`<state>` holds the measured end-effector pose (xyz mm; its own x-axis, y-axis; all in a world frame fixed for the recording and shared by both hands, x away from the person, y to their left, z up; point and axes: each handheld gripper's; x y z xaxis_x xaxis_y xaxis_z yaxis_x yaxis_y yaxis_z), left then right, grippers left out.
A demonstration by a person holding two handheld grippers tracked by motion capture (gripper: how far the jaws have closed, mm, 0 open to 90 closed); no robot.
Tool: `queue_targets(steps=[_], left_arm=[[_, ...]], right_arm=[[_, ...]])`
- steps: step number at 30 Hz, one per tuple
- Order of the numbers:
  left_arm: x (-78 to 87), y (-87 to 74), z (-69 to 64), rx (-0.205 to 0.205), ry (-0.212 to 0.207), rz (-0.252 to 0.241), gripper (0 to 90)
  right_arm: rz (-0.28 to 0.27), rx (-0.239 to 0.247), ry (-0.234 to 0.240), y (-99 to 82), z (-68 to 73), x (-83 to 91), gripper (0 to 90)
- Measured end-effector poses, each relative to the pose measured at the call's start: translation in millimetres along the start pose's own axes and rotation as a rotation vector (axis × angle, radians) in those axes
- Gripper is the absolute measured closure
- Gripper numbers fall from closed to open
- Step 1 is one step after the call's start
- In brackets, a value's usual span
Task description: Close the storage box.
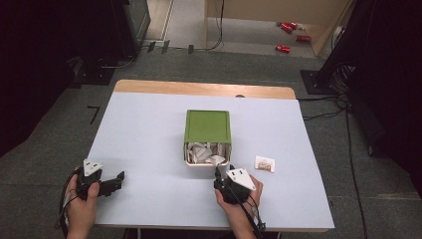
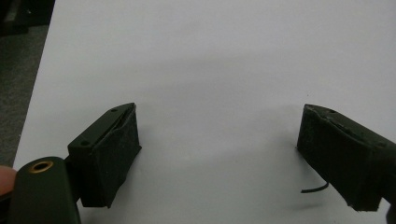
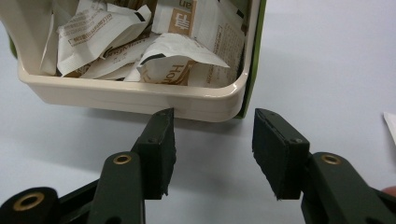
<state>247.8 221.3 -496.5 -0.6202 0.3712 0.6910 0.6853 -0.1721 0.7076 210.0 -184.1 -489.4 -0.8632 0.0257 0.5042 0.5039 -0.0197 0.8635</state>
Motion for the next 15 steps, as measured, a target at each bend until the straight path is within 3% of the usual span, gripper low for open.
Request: queue_targets(steps=[9, 15], left_arm=[[0.0, 0.0, 0.0, 0.0, 0.0, 0.0, 13.5], [0.0, 0.0, -0.1, -0.001, 0.001, 0.0, 13.5]], right_arm=[[0.002, -0.015, -0.01, 4.4, -1.6, -8.8, 49.2], [-0.001, 0.0, 0.026, 6.3, -3.6, -9.8, 41.8]])
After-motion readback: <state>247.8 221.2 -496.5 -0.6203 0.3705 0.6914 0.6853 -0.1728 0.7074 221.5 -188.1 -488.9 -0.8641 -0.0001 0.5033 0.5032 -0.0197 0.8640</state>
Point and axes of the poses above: each handheld gripper's, and its own axes: x roughly backward along the jaws, y roughly out of its top, z roughly to its left, and after that the axes turned 12 degrees about -y, right-handed
